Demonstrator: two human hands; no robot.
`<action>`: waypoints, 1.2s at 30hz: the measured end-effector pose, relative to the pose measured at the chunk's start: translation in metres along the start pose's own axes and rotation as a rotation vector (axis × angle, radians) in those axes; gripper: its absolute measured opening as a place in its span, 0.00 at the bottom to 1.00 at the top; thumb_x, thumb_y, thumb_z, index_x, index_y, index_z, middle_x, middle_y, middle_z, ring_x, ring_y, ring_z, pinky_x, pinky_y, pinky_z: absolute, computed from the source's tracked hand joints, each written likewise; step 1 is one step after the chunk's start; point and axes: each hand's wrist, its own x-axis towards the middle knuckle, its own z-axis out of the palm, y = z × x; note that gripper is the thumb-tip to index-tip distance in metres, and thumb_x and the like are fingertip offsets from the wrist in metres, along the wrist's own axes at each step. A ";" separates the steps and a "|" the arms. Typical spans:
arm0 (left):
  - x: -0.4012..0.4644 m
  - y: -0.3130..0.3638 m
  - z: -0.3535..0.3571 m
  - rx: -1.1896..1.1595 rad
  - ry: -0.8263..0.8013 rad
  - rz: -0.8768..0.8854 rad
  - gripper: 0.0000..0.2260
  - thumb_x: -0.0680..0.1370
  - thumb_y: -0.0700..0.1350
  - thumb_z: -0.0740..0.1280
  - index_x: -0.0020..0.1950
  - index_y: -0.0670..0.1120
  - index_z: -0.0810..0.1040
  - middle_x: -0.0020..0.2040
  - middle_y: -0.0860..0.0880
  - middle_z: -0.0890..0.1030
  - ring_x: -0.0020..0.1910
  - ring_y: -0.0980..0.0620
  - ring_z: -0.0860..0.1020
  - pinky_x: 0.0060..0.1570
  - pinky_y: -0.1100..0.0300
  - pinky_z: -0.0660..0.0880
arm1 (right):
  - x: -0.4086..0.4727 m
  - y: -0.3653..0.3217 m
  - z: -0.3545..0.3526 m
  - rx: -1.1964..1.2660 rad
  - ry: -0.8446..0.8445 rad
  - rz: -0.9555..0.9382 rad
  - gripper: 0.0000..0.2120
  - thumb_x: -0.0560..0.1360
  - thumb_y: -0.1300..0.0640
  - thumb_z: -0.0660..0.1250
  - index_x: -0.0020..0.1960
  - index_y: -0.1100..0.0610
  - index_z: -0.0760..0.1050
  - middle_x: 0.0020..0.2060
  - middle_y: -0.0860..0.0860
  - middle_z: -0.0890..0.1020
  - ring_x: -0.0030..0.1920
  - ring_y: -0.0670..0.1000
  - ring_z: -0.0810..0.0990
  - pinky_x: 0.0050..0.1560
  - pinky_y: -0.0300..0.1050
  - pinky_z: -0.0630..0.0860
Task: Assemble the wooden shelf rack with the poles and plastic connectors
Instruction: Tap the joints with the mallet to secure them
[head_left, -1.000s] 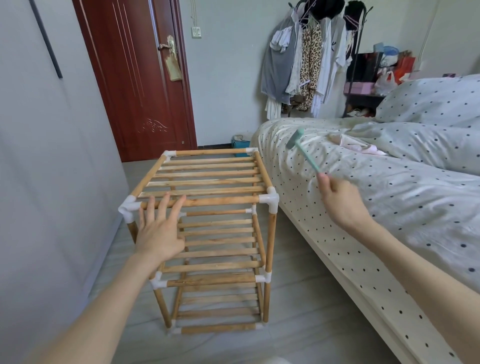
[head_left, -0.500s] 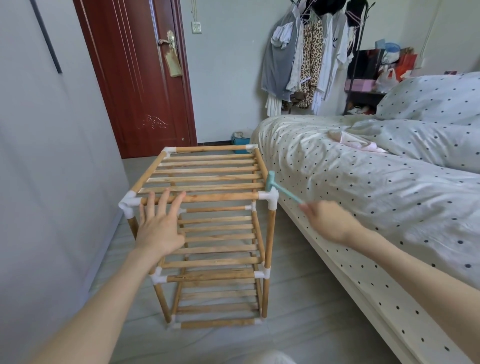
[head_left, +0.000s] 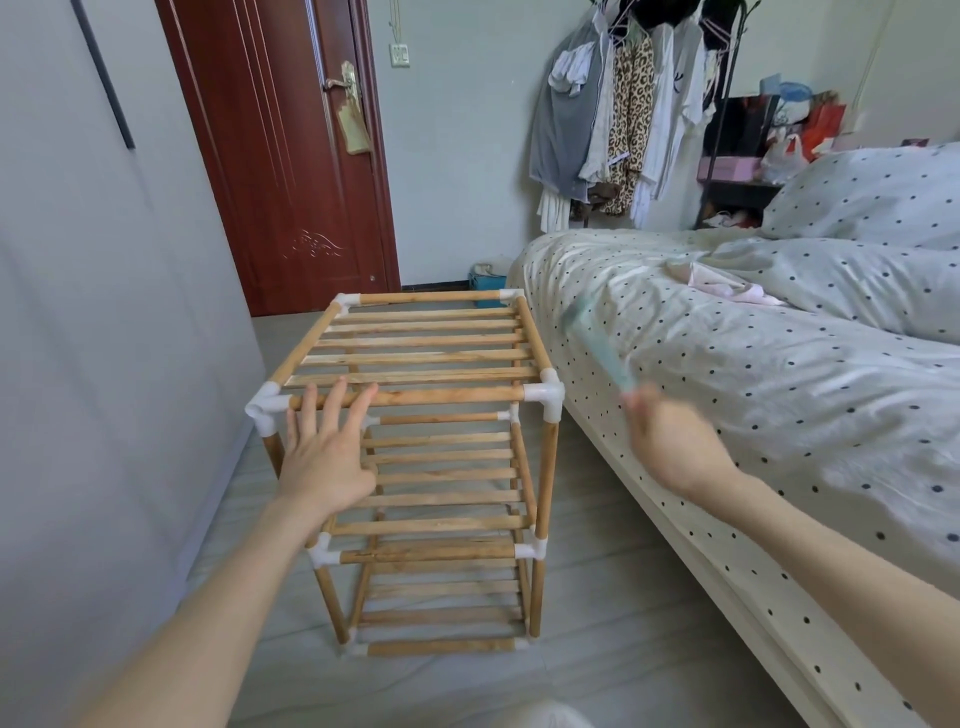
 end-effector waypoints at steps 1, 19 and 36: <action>0.000 0.000 0.000 -0.003 0.002 -0.001 0.44 0.69 0.38 0.66 0.76 0.58 0.43 0.77 0.50 0.40 0.75 0.42 0.36 0.72 0.43 0.38 | -0.004 0.006 0.004 -0.030 -0.112 0.037 0.18 0.82 0.47 0.46 0.39 0.55 0.64 0.32 0.52 0.73 0.35 0.57 0.73 0.38 0.47 0.68; -0.004 -0.001 0.003 -0.030 0.057 0.024 0.40 0.72 0.43 0.66 0.75 0.58 0.45 0.77 0.51 0.42 0.75 0.44 0.35 0.71 0.44 0.36 | 0.021 0.006 0.022 -0.018 -0.182 0.168 0.19 0.82 0.46 0.47 0.41 0.56 0.67 0.39 0.55 0.74 0.40 0.58 0.74 0.44 0.49 0.71; 0.033 -0.024 -0.035 -0.264 -0.055 -0.157 0.19 0.80 0.57 0.56 0.69 0.53 0.68 0.76 0.50 0.58 0.76 0.47 0.47 0.71 0.42 0.40 | 0.071 -0.072 0.081 0.098 -0.337 -0.261 0.17 0.82 0.49 0.48 0.48 0.58 0.70 0.41 0.53 0.74 0.46 0.57 0.75 0.49 0.49 0.69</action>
